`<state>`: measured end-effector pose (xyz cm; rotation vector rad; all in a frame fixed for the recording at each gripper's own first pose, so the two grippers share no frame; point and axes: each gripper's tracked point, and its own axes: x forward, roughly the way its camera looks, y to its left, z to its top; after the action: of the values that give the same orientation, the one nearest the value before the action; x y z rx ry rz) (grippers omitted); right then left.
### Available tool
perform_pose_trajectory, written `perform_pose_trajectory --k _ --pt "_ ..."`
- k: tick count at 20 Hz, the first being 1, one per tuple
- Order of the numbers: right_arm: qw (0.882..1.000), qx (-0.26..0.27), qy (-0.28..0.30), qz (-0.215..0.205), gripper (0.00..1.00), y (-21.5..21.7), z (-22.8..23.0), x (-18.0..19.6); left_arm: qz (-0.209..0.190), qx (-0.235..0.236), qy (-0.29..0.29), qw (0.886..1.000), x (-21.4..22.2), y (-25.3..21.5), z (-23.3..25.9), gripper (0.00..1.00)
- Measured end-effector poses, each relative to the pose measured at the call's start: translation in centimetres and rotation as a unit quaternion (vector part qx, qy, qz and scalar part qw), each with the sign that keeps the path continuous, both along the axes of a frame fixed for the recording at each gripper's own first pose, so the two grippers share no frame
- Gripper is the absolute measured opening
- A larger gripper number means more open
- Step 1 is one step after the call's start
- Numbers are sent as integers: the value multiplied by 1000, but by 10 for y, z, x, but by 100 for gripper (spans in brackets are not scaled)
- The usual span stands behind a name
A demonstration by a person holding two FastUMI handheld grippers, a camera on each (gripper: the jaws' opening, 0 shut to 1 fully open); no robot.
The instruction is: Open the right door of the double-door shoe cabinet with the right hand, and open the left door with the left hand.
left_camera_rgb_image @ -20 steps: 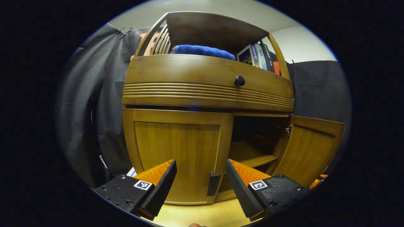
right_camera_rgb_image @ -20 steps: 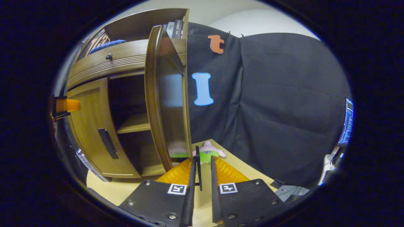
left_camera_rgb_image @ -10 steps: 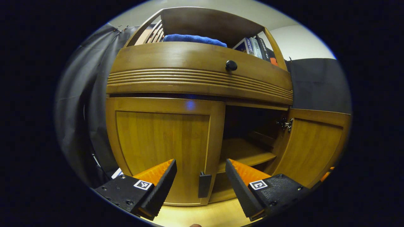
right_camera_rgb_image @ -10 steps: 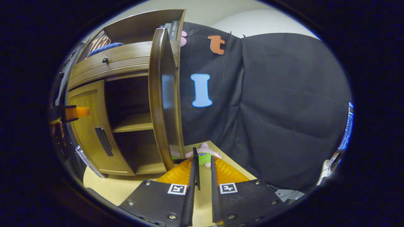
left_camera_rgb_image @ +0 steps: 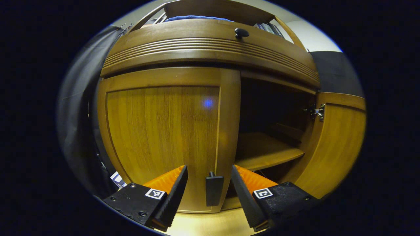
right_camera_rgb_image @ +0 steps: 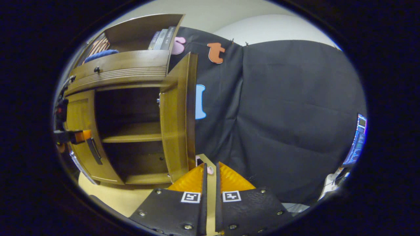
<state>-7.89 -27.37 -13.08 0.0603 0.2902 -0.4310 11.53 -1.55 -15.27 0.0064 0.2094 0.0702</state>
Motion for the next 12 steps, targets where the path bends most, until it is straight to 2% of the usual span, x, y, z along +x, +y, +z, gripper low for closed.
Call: perform_pose_trajectory --k 2,4,5,6,9,10,12 --pt "1000 -6 3 3 10 -1 -5 0 7 2 3 1000 7 0 -7 79" --pt "1000 -10 5 9 10 -5 -2 4 16 1 10 1000 14 2 -16 70" --pt "1000 -10 4 10 10 -6 -1 5 19 -2 14 1000 16 2 -21 70" --pt "1000 -11 3 10 10 -8 2 5 21 -7 17 1000 18 1 -24 60" --pt "1000 -20 1 6 10 -21 7 1 28 -20 6 999 20 -4 -24 51" --pt "1000 -21 1 3 10 -26 9 -1 34 -14 8 999 20 -3 -26 41" --pt "1000 -19 -1 0 10 -36 11 -5 44 -7 7 999 19 0 -25 36"
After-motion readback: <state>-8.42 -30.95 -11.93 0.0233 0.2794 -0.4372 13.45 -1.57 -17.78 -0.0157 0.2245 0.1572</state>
